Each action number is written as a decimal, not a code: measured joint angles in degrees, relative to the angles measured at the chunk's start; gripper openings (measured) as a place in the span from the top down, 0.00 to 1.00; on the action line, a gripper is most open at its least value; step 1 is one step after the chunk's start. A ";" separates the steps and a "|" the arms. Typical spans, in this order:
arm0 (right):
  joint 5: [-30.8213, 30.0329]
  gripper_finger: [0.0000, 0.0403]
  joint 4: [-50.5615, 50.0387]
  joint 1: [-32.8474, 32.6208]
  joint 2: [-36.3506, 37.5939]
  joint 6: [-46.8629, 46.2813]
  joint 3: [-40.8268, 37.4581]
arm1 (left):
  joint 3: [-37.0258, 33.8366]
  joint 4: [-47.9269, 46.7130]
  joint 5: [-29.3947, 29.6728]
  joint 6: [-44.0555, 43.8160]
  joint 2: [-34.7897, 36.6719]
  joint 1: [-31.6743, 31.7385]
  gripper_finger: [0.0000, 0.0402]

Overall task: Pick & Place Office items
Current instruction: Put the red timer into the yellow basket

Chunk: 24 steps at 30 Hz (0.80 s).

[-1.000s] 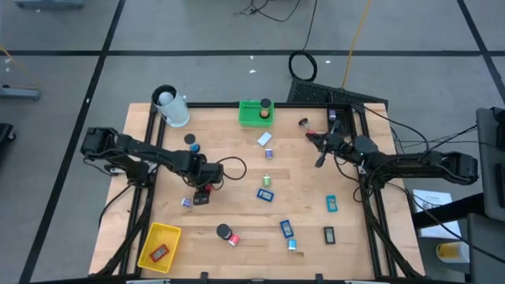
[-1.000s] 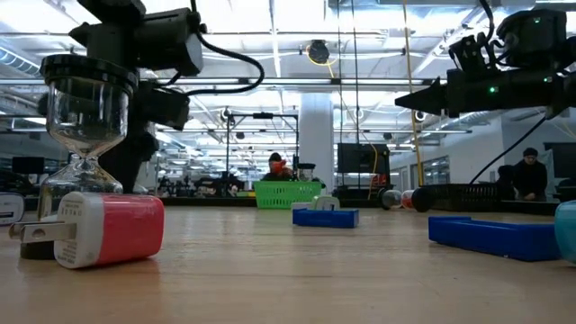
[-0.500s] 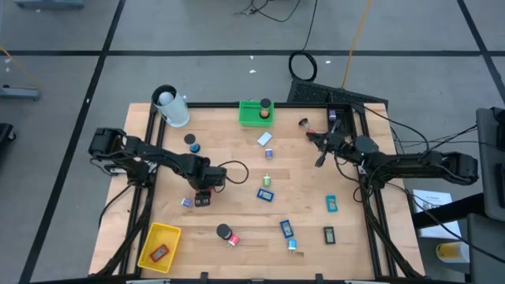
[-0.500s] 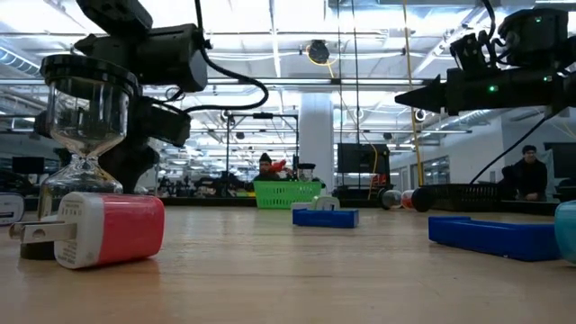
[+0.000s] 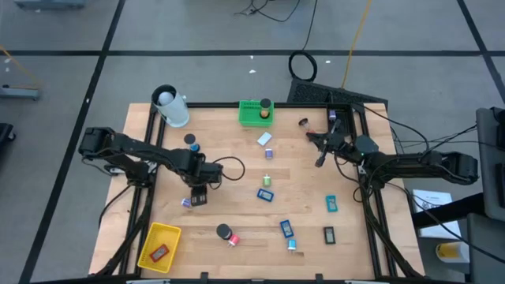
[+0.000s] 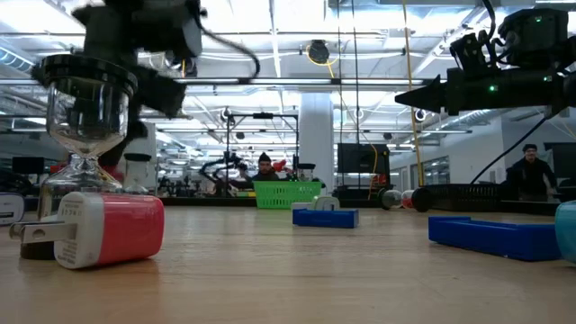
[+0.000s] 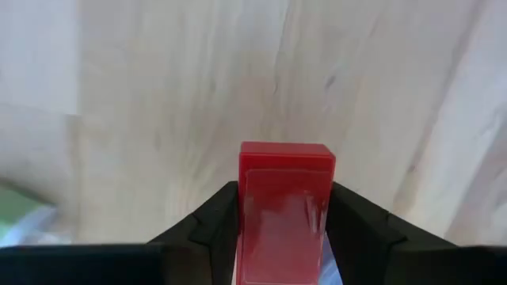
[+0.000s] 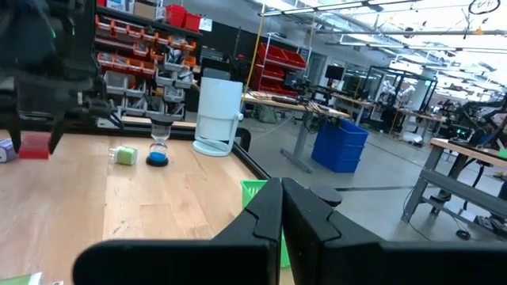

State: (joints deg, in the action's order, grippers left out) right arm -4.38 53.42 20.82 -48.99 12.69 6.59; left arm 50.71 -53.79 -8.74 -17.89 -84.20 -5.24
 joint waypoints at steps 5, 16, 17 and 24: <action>0.00 1.00 -0.04 0.00 0.00 0.00 0.00 | 4.60 -6.26 -5.08 -10.59 4.35 -4.03 0.59; 0.00 1.00 -0.04 0.00 0.00 0.00 0.00 | 10.55 -4.65 -2.92 -50.01 9.83 -23.56 0.59; 0.00 1.00 -0.04 0.00 0.00 0.00 0.00 | 10.45 -3.77 -2.44 -53.32 9.79 -25.95 0.59; 0.00 1.00 -0.05 0.00 0.00 -0.03 0.00 | 10.24 -3.13 2.37 -74.81 9.48 -41.28 0.60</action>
State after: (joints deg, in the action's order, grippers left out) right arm -4.38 53.37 20.82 -48.99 12.66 6.59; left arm 60.95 -56.92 -6.37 -92.70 -74.71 -46.51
